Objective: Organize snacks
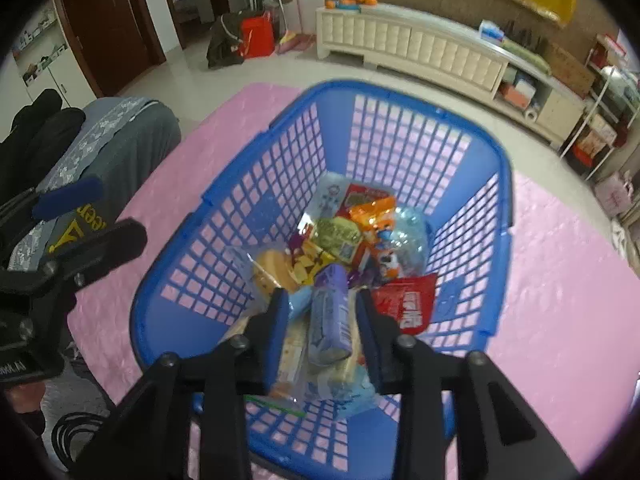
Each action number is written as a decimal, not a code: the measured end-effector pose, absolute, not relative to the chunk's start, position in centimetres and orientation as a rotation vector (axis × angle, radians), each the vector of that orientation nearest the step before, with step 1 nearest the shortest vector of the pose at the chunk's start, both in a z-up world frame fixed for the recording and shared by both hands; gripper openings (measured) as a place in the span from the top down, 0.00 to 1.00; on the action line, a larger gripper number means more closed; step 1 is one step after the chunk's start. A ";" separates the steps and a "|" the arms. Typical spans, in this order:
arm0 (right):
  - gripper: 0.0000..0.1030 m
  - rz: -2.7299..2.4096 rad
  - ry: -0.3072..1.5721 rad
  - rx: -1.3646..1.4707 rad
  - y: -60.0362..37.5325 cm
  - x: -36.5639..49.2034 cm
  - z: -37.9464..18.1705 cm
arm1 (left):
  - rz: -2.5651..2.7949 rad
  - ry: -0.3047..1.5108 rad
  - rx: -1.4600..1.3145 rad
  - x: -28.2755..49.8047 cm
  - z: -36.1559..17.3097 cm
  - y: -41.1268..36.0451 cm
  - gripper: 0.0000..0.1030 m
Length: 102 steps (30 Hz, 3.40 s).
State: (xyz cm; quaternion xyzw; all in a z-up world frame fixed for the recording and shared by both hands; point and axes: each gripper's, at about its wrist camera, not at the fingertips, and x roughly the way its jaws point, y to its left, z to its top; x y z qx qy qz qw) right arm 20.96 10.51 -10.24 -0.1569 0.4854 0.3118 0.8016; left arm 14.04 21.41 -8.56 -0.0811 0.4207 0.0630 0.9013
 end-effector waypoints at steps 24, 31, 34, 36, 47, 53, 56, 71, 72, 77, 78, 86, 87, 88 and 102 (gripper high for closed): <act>0.04 0.524 0.564 -0.122 -3.1 3.2 2.1 | 0.235 0.451 -0.180 -5.9 0.9 12.4 0.00; 0.00 0.455 0.457 -0.131 -5.8 -1.8 4.0 | 0.186 0.403 -0.079 -10.0 3.2 9.1 0.00; 0.00 0.450 0.458 -0.114 -7.1 -3.1 4.0 | 0.167 0.395 -0.061 -11.1 3.8 8.5 0.00; 0.00 0.439 0.460 -0.114 -7.8 -3.7 4.1 | 0.166 0.407 -0.058 -11.3 4.0 8.3 0.00; 0.00 0.428 0.450 -0.064 -10.0 -4.6 4.3 | 0.120 0.431 -0.056 -12.1 3.8 6.1 0.00; 0.00 0.436 0.452 -0.032 -10.5 -4.7 4.2 | 0.127 0.438 -0.029 -12.0 3.6 5.5 0.00; 0.00 0.431 0.451 -0.034 -10.6 -4.8 3.9 | 0.126 0.435 -0.029 -12.1 3.6 5.3 0.00; 0.00 0.435 0.462 -0.012 -11.5 -5.1 4.4 | 0.117 0.457 -0.011 -11.9 3.4 4.4 0.00; 0.00 0.436 0.461 -0.010 -11.6 -5.1 4.4 | 0.114 0.457 -0.013 -11.9 3.5 4.4 0.00; 0.00 0.440 0.463 -0.010 -11.7 -5.3 4.4 | 0.119 0.464 -0.009 -11.9 3.5 4.2 0.00; 0.00 0.440 0.466 -0.009 -11.7 -5.2 4.4 | 0.121 0.466 -0.009 -12.0 3.5 4.2 0.00; 0.00 0.432 0.462 -0.004 -11.8 -5.5 4.6 | 0.119 0.464 0.001 -12.3 3.9 3.9 0.00; 0.00 0.433 0.463 -0.002 -11.8 -5.6 4.6 | 0.118 0.464 -0.001 -12.3 4.0 3.9 0.00; 0.00 0.434 0.464 0.000 -11.8 -5.6 4.6 | 0.119 0.465 -0.002 -12.3 4.0 3.8 0.00; 0.00 0.431 0.467 -0.009 -11.9 -5.8 4.8 | 0.120 0.475 -0.008 -12.2 3.9 3.7 0.00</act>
